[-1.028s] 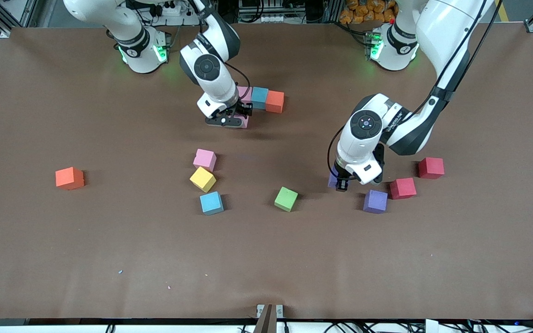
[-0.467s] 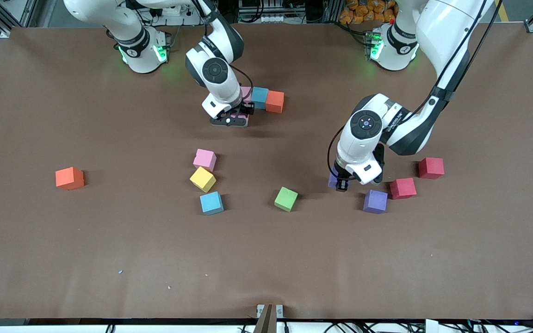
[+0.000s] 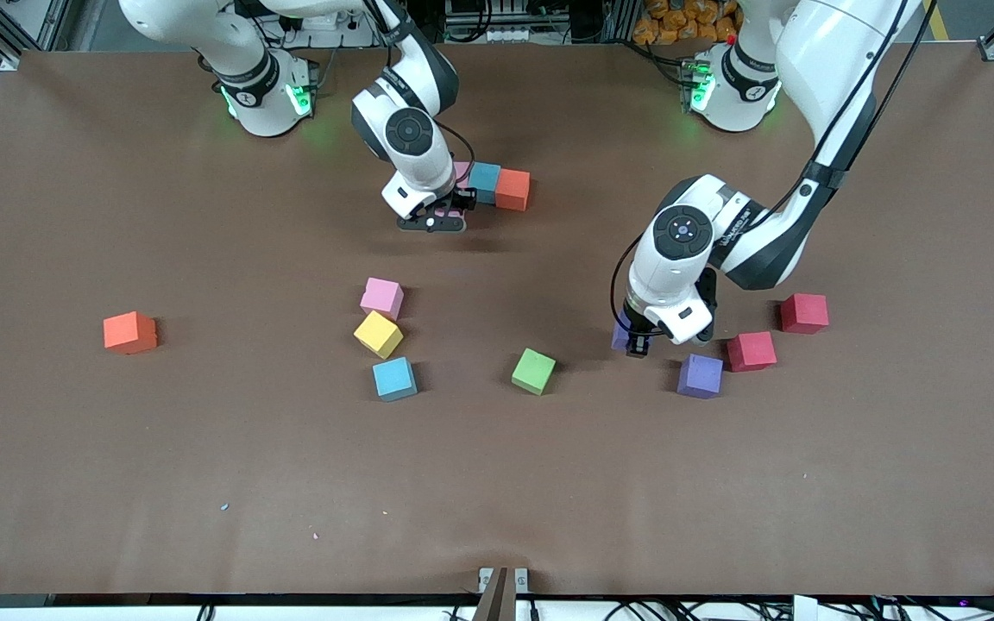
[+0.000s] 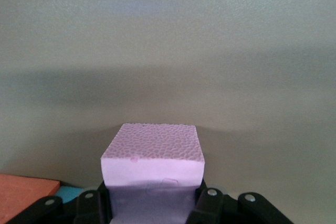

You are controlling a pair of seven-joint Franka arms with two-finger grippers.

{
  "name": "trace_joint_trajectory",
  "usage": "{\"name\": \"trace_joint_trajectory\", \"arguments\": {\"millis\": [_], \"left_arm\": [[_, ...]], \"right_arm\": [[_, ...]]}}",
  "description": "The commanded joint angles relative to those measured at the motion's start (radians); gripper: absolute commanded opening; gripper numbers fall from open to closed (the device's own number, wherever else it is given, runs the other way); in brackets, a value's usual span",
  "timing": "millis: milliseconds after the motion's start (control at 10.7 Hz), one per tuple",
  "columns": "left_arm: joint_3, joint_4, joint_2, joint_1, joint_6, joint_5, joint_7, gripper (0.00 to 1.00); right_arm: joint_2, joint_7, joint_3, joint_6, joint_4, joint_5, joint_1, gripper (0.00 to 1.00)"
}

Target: Arrange 11 blocks into digit 3

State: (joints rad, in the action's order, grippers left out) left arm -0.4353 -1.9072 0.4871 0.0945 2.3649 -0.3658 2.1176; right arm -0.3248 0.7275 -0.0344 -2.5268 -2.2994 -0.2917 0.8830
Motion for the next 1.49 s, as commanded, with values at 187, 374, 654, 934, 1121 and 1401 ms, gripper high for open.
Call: {"name": "trace_joint_trajectory", "arguments": {"millis": [187,374,654,934,1121,1401], "left_arm": [[-0.002,0.017,0.004,0.002,-0.021,0.022,-0.013,0.00],[-0.002,0.019,0.004,0.002,-0.021,0.022,-0.013,0.00],[-0.002,0.022,0.004,-0.004,-0.021,0.022,-0.013,0.00],[-0.002,0.022,0.002,-0.003,-0.021,0.022,-0.013,0.00],[-0.002,0.027,0.002,-0.001,-0.021,0.039,-0.014,0.00],[-0.002,0.033,0.004,-0.004,-0.021,0.041,-0.014,0.00]], "right_arm": [[-0.008,0.043,-0.004,0.007,0.015,0.016,0.016,0.00],[-0.008,0.043,-0.007,0.005,0.015,0.014,0.014,0.00],[-0.008,0.043,-0.007,0.007,0.014,0.014,0.016,0.00],[-0.008,0.043,-0.007,0.007,0.014,0.014,0.016,0.00],[-0.008,0.047,-0.007,0.003,0.014,0.014,0.016,0.75],[-0.008,0.076,-0.007,-0.007,0.015,0.014,0.024,1.00]]}}
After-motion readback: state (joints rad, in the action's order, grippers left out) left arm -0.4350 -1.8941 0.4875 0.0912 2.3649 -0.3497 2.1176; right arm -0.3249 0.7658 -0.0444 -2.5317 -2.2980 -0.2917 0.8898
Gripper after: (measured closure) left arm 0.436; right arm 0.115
